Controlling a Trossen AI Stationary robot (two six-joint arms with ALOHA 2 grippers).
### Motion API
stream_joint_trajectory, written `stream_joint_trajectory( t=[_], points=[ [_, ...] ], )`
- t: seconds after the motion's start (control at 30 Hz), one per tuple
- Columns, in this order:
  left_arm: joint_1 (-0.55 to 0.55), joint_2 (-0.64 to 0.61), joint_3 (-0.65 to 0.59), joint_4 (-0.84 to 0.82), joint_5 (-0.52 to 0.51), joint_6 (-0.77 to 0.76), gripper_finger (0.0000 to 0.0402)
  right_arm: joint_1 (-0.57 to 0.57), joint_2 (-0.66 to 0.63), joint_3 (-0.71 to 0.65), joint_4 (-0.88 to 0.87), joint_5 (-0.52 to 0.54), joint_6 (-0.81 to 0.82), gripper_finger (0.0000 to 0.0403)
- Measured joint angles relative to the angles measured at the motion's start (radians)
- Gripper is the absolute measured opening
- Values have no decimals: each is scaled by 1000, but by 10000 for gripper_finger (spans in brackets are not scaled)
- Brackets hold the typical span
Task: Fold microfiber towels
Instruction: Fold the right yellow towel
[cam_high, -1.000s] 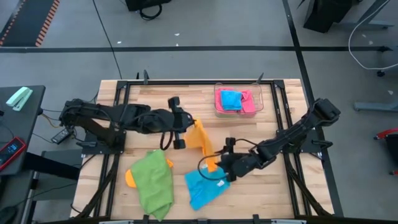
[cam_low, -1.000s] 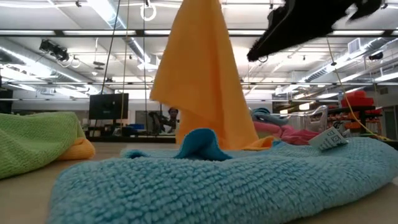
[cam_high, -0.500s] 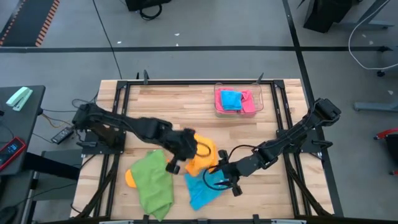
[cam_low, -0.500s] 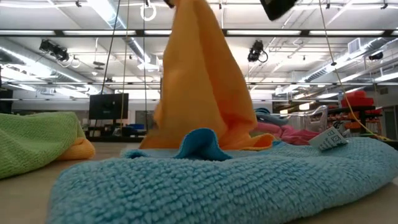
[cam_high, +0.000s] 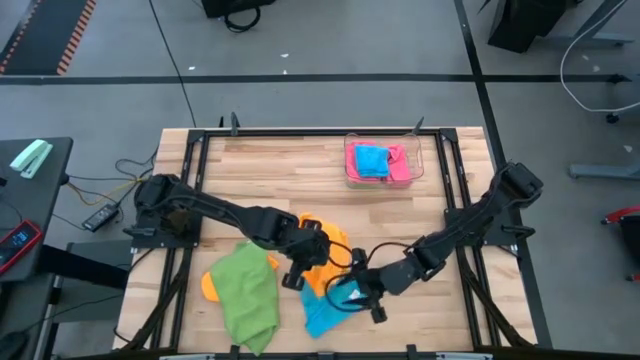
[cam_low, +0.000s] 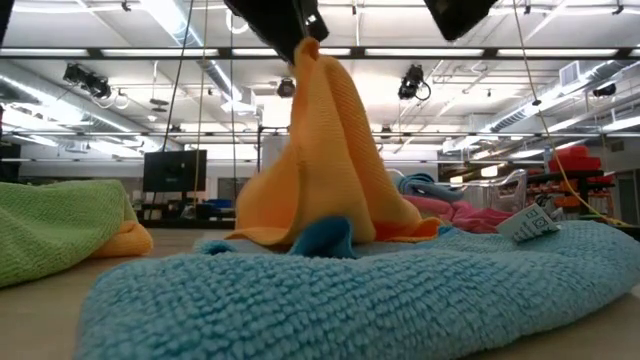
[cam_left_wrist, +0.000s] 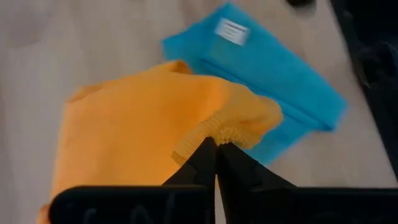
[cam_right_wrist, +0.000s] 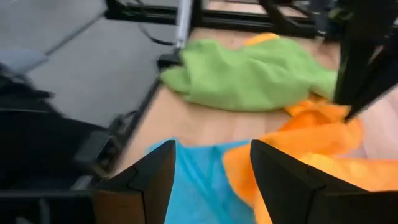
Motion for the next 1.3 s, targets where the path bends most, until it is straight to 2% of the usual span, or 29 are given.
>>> stream_joint_trajectory(
  t=[0.1,0.23,0.4,0.63,0.77,0.9,1.0,1.1,1.3],
  points=[
    [9,0,0,24,-57,-59,26,-1,64,-1,21,93,19,217],
    [25,0,0,17,-62,-124,19,16,160,11,88,176,5,217],
    [41,0,0,17,-62,-151,8,26,269,85,94,200,-42,217],
    [50,0,0,-1,-64,-215,29,4,394,205,69,204,-104,217],
    [47,0,1,-69,-65,-260,16,-32,411,214,-69,231,-5,217],
    [31,0,1,-160,-64,-295,9,-58,375,212,-334,342,136,217],
    [13,0,1,-166,-64,-308,20,-74,331,212,-486,448,208,217],
    [-9,0,1,-164,-64,-317,31,-96,279,212,-606,539,228,217],
    [-46,0,1,-195,-58,-343,10,-108,164,211,-889,590,187,217]
  ],
)
